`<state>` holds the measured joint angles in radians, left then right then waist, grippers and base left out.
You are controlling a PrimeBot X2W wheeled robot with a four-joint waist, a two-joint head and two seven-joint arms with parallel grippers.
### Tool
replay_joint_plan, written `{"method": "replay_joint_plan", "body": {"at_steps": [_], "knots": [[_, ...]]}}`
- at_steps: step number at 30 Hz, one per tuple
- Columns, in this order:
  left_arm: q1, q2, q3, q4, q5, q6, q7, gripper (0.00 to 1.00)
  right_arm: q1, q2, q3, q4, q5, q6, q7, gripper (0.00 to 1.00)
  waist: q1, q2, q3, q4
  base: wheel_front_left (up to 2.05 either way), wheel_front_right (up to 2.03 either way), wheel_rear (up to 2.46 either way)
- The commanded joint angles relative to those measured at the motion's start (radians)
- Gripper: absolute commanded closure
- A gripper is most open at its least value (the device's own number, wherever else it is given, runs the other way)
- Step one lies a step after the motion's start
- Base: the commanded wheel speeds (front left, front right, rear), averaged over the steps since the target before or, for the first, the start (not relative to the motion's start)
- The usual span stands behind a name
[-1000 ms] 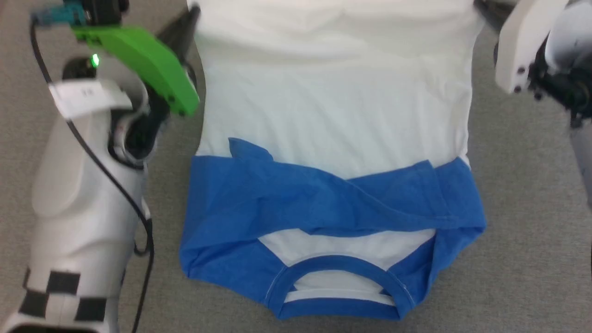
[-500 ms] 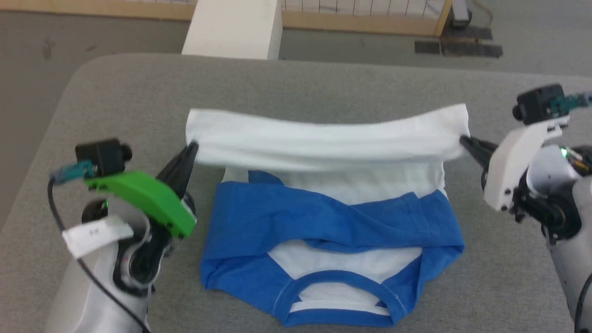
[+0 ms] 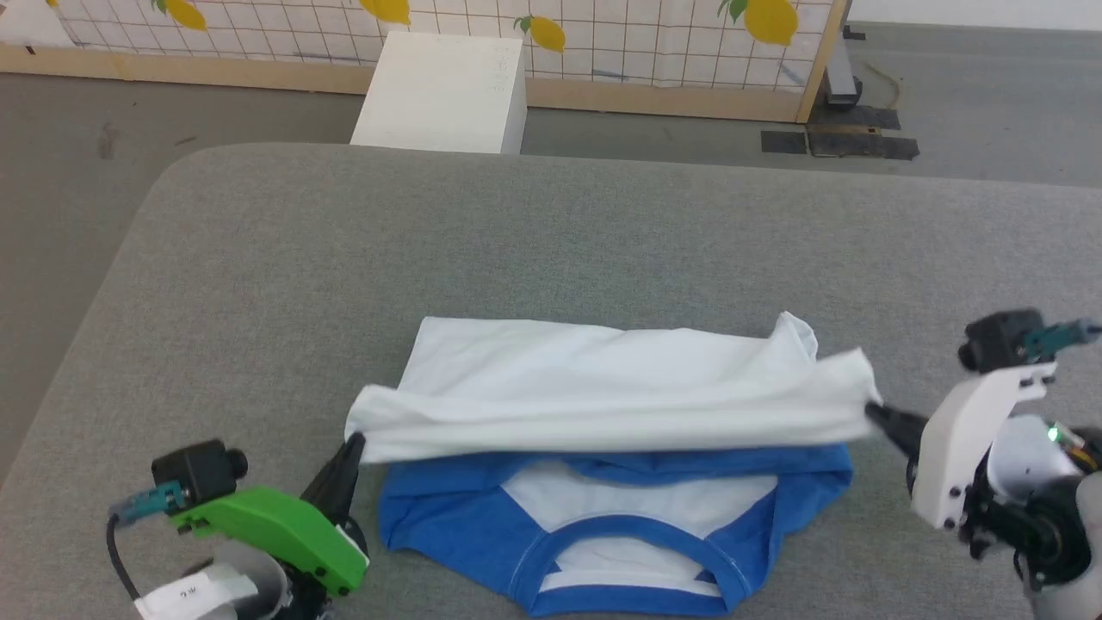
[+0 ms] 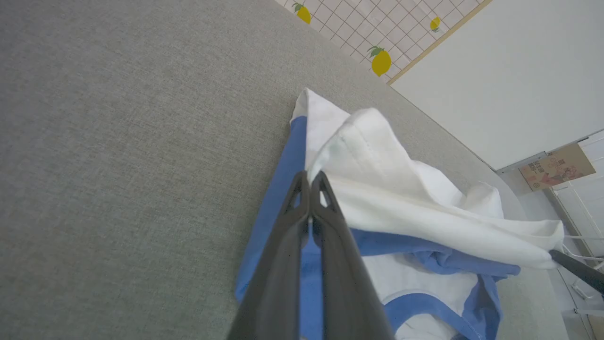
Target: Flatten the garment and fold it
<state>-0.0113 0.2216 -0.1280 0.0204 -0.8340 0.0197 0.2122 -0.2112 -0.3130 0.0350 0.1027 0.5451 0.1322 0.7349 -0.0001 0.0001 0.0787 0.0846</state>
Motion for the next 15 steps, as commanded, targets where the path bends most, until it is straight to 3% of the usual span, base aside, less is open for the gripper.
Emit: {"method": "replay_joint_plan", "body": {"at_steps": [1,15], "knots": [[0.026,-0.007,0.008,0.008,-0.006,0.01,-0.013,1.0,0.03,0.006,-0.001,-0.008,-0.009,-0.002,0.011,1.0,0.0001,-0.0001,-0.002,-0.002,0.0,0.0,0.0],[0.09,-0.008,0.002,0.125,-0.01,0.045,0.002,1.0,0.138,0.021,0.031,0.006,-0.041,-0.002,0.052,1.0,0.0001,-0.0001,0.009,-0.012,0.0,0.0,0.0]]}}
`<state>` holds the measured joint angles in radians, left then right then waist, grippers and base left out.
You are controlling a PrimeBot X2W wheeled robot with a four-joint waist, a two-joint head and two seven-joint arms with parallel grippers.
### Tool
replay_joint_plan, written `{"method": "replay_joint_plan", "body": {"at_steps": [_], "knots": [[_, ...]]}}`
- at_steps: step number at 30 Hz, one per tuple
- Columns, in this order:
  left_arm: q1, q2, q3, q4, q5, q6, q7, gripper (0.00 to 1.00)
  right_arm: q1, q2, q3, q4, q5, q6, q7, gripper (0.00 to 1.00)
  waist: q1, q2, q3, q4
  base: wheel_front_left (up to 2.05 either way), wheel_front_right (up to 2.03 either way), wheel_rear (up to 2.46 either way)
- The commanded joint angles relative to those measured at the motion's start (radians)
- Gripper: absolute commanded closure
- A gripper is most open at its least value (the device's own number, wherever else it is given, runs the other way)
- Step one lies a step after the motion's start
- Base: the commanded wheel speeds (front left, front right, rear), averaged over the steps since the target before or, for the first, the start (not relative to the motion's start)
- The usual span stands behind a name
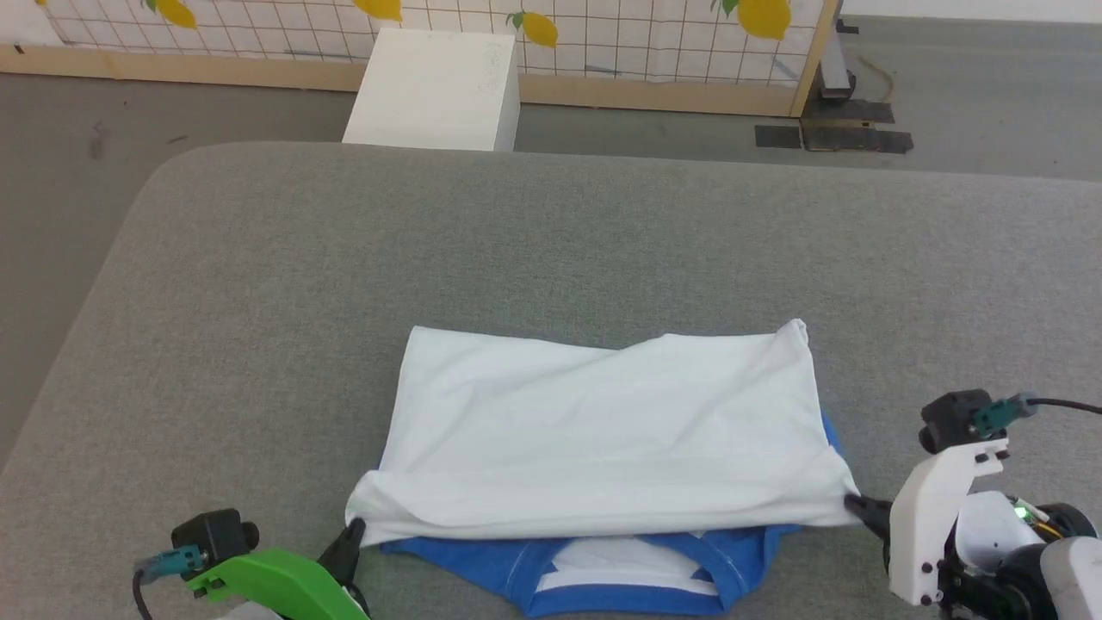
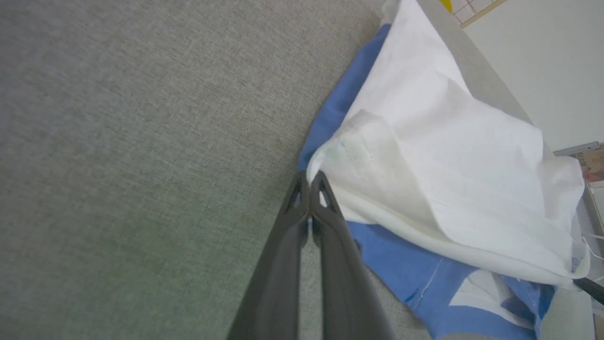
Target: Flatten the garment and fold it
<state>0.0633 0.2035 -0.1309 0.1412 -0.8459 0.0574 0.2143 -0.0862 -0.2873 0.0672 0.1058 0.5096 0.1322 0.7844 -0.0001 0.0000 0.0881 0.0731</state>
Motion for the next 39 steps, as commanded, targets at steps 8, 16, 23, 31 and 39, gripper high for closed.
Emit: {"method": "replay_joint_plan", "body": {"at_steps": [8,16,23,31,39], "knots": [[0.035,0.031,0.007,0.016,0.008,0.072,0.058,0.0,0.042,-0.014,-0.004,-0.016,0.003,-0.002,0.035,0.0,0.0001,0.0,-0.025,-0.008,0.0,0.0,0.0],[0.082,0.109,0.042,-0.091,0.054,0.169,0.097,0.0,0.104,-0.035,-0.117,-0.114,0.062,-0.002,0.16,0.0,0.0001,0.0,-0.042,-0.006,0.0,0.0,0.0],[0.031,0.128,0.104,-0.217,0.153,0.142,-0.153,0.0,0.038,-0.008,-0.264,-0.215,0.046,-0.002,0.188,0.0,0.0001,0.0,-0.022,0.0,0.0,0.0,0.0],[-0.063,0.125,0.085,-0.265,0.347,0.075,-0.46,0.0,-0.087,0.019,-0.162,-0.137,0.02,-0.002,0.199,0.0,0.0001,0.0,0.036,0.005,0.0,0.0,0.0],[-0.113,0.037,0.1,-0.297,0.467,0.03,-0.476,0.0,-0.19,-0.001,-0.017,0.01,0.01,-0.002,0.173,0.0,0.0001,0.0,0.111,0.023,0.0,0.0,0.0]]}}
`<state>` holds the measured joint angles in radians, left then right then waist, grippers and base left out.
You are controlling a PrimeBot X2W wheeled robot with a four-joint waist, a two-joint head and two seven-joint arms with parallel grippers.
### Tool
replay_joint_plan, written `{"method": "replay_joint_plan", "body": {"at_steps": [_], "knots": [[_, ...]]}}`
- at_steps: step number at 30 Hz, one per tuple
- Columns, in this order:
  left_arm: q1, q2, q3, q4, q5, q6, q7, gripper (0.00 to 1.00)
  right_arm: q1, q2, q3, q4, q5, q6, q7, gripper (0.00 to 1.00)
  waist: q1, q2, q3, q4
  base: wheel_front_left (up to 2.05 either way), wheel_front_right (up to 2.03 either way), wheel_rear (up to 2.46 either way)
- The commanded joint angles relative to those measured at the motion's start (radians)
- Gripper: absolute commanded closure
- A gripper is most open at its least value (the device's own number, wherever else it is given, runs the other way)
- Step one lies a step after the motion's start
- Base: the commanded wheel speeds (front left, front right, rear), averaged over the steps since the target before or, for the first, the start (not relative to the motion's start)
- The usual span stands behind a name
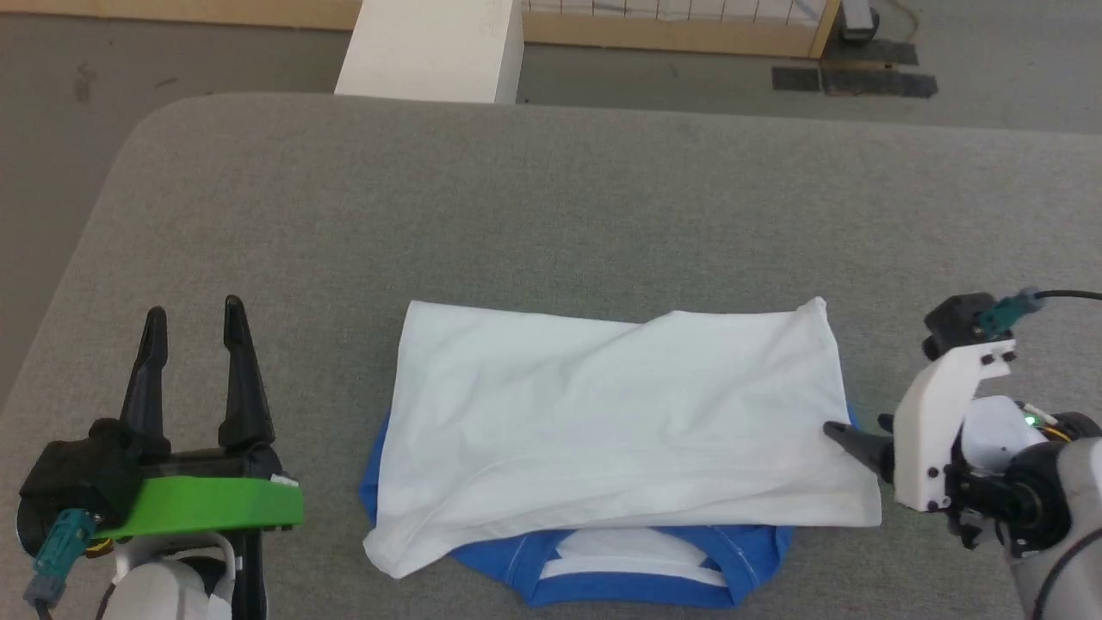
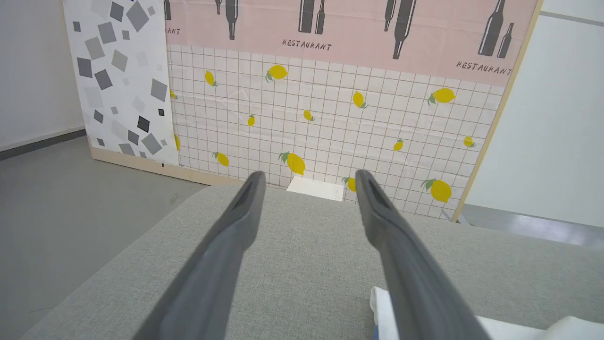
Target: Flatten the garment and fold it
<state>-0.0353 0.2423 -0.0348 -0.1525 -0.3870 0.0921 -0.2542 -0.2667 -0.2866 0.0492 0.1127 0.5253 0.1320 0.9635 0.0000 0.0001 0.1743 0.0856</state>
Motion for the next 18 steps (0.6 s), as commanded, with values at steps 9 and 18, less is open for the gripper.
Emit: {"method": "replay_joint_plan", "body": {"at_steps": [9,18], "knots": [[-0.02,-0.074,0.048,-0.003,0.102,-0.073,-0.007,0.0,-0.031,-0.007,0.132,0.137,0.022,-0.001,-0.037,0.0,0.0,-0.0001,0.06,0.027,0.0,0.0,0.0],[-0.037,-0.129,0.071,0.021,0.15,-0.126,-0.008,0.0,-0.052,0.03,0.272,0.181,0.073,-0.001,-0.064,0.0,0.0,-0.0001,0.059,0.025,0.0,0.0,0.0]]}}
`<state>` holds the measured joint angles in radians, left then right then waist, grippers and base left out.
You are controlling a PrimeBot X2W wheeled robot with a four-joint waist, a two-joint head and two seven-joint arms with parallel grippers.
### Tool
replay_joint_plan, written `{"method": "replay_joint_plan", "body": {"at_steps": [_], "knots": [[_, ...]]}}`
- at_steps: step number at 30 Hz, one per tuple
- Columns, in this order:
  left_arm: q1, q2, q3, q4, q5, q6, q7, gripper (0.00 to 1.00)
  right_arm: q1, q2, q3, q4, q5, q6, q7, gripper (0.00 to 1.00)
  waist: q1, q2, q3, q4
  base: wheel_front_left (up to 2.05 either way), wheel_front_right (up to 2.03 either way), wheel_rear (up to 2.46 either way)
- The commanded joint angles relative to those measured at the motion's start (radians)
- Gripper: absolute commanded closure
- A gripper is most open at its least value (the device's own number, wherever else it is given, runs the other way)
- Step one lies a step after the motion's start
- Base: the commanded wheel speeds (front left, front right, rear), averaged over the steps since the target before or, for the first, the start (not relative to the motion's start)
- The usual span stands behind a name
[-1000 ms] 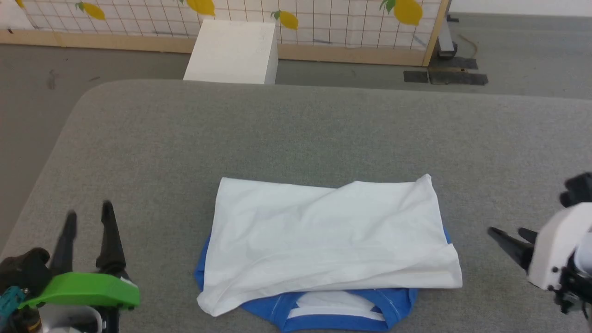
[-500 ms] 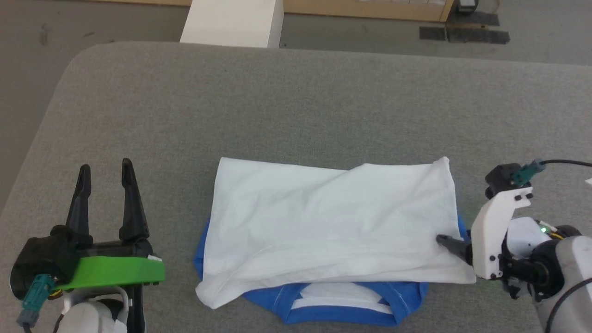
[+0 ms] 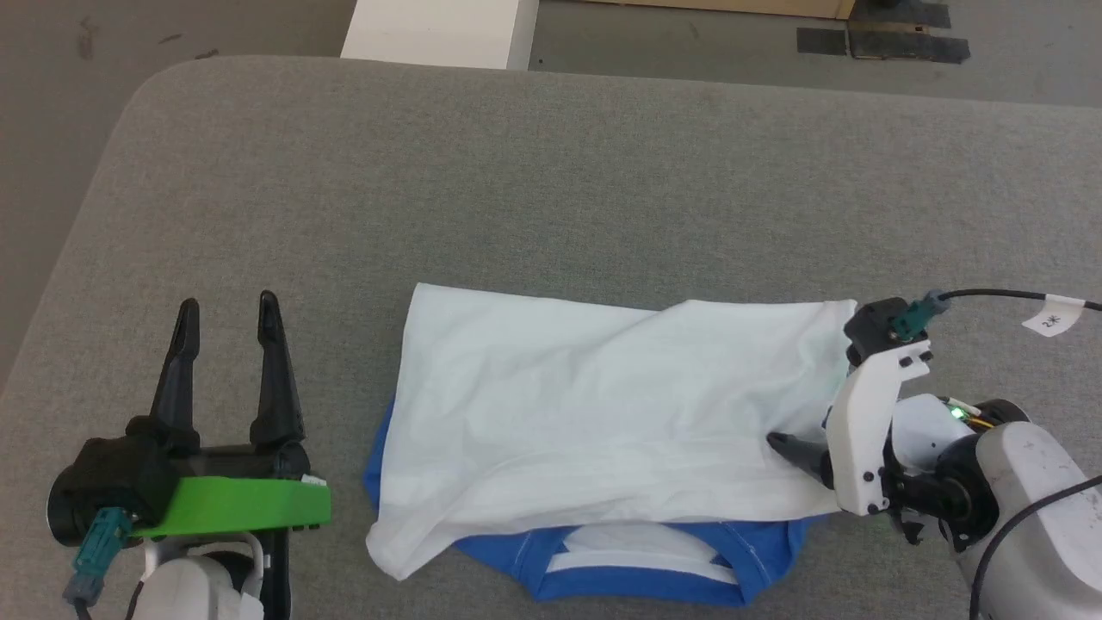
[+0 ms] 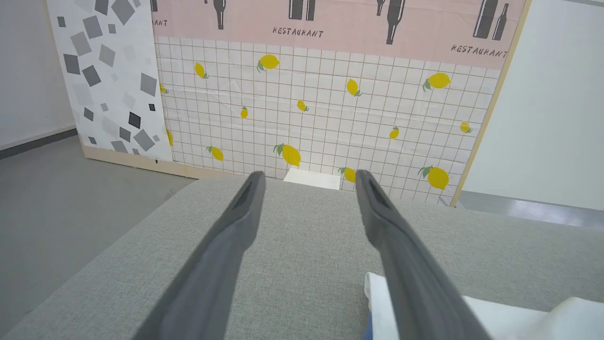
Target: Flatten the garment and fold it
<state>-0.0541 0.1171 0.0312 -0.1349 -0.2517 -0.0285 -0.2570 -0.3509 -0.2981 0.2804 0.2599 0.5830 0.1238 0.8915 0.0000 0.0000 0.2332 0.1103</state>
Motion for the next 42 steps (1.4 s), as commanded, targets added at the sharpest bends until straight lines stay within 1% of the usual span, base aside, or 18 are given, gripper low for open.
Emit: {"method": "replay_joint_plan", "body": {"at_steps": [1,2,3,4,5,7,8,11,15,18,22,24,28,31,33,37,40,42], "knots": [[-0.019,-0.009,0.007,0.007,0.017,-0.011,-0.005,0.0,0.029,0.039,0.05,0.041,0.02,0.007,0.008,0.0,0.0,0.0,-0.002,0.001,0.0,0.0,0.0],[-0.019,-0.012,0.009,0.011,0.019,-0.015,-0.005,0.0,0.026,0.037,0.058,0.049,0.022,0.007,0.011,0.02,0.0,0.0,-0.003,0.002,0.0,0.0,0.0],[-0.02,-0.016,0.012,0.014,0.022,-0.02,-0.005,0.0,0.022,0.033,0.063,0.055,0.024,0.007,0.009,0.66,0.0,0.0,-0.004,0.002,0.0,0.0,0.0],[-0.02,-0.019,0.015,0.018,0.024,-0.025,-0.005,0.0,0.018,0.03,0.064,0.06,0.027,0.007,0.003,0.91,0.0,0.0,-0.004,0.002,0.0,0.0,0.0],[-0.019,-0.022,0.017,0.021,0.025,-0.028,-0.005,0.0,0.016,0.028,0.063,0.065,0.03,0.007,0.0,1.0,0.0,0.0,-0.006,0.002,0.0,0.0,0.0],[-0.018,-0.027,0.023,0.025,0.03,-0.034,-0.005,0.0,0.011,0.022,0.057,0.068,0.038,0.007,-0.01,1.0,0.0,0.0,-0.009,0.001,0.0,0.0,0.0],[-0.014,-0.033,0.035,0.027,0.036,-0.042,-0.005,0.0,0.006,0.009,0.037,0.065,0.051,0.007,-0.028,1.0,0.0,0.0,-0.017,-0.003,0.0,0.0,0.0],[-0.008,-0.039,0.045,0.024,0.042,-0.048,-0.005,0.0,0.008,-0.01,0.002,0.061,0.064,0.007,-0.039,1.0,0.0,0.0,-0.028,-0.009,0.0,0.0,0.0],[0.002,-0.046,0.054,0.024,0.049,-0.055,-0.005,0.0,0.021,-0.053,-0.077,0.063,0.066,0.007,-0.045,1.0,0.0,0.0,-0.042,-0.017,0.0,0.0,0.0],[0.007,-0.049,0.061,0.022,0.053,-0.06,-0.005,0.0,0.036,-0.1,-0.154,0.074,0.047,0.007,-0.034,1.0,0.0,0.0,-0.046,-0.024,0.0,0.0,0.0],[0.008,-0.053,0.066,0.019,0.057,-0.065,-0.005,0.0,0.04,-0.16,-0.271,0.11,-0.028,0.007,-0.022,1.0,0.0,0.0,-0.042,-0.032,0.0,0.0,0.0],[0.007,-0.054,0.065,0.02,0.059,-0.069,-0.005,0.0,0.036,-0.174,-0.326,0.128,-0.082,0.007,-0.02,1.0,0.0,0.0,-0.041,-0.035,0.0,0.0,0.0],[0.003,-0.057,0.062,0.028,0.061,-0.074,-0.005,0.0,0.02,-0.163,-0.394,0.138,-0.166,0.007,-0.007,1.0,0.0,0.0,-0.042,-0.039,0.0,0.0,0.0],[0.005,-0.059,0.062,0.035,0.061,-0.076,-0.005,0.0,0.014,-0.157,-0.385,0.103,-0.197,0.007,0.016,1.0,0.0,0.0,-0.054,-0.042,0.0,0.0,0.0],[0.009,-0.06,0.063,0.04,0.061,-0.078,-0.005,0.0,0.019,-0.169,-0.348,0.052,-0.203,0.007,0.051,1.0,0.0,0.0,-0.064,-0.044,0.0,0.0,0.0],[0.022,-0.061,0.065,0.043,0.059,-0.081,-0.005,0.0,0.023,-0.186,-0.274,-0.099,-0.15,0.007,0.157,1.0,0.0,0.0,-0.086,-0.053,0.0,0.0,0.0],[0.03,-0.062,0.066,0.045,0.057,-0.083,-0.005,0.0,0.018,-0.179,-0.225,-0.22,-0.081,0.007,0.231,1.0,0.0,0.0,-0.098,-0.058,0.0,0.0,0.0],[0.031,-0.063,0.064,0.047,0.055,-0.084,-0.005,0.0,0.01,-0.167,-0.189,-0.28,-0.049,0.007,0.264,1.0,0.0,0.0,-0.101,-0.057,0.0,0.0,0.0]]}}
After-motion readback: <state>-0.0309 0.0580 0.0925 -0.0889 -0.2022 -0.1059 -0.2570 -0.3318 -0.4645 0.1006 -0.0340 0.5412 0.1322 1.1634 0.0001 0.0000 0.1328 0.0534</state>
